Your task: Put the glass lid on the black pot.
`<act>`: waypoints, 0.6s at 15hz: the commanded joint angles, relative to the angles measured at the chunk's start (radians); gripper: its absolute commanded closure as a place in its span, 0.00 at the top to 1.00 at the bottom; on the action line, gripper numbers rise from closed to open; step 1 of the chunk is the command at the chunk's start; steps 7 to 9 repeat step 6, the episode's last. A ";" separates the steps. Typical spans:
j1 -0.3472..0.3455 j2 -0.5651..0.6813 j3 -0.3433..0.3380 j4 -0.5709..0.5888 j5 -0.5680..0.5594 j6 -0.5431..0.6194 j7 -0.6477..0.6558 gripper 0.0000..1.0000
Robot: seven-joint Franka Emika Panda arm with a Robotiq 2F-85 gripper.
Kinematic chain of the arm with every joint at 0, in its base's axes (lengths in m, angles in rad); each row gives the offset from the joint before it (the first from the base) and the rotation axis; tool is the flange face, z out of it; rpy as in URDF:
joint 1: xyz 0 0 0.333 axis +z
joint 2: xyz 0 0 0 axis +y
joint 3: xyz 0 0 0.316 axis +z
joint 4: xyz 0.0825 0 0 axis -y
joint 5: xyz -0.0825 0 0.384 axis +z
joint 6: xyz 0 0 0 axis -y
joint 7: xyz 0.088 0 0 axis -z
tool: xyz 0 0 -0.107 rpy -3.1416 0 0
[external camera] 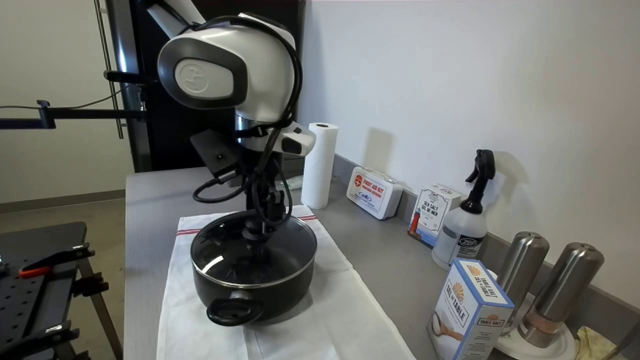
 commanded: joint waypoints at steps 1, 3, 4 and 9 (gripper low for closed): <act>0.006 -0.047 0.011 -0.018 -0.011 -0.010 0.021 1.00; 0.011 -0.081 0.013 -0.039 -0.016 -0.002 0.023 1.00; 0.014 -0.097 0.013 -0.049 -0.019 0.004 0.023 1.00; 0.019 -0.122 0.013 -0.061 -0.015 0.008 0.020 1.00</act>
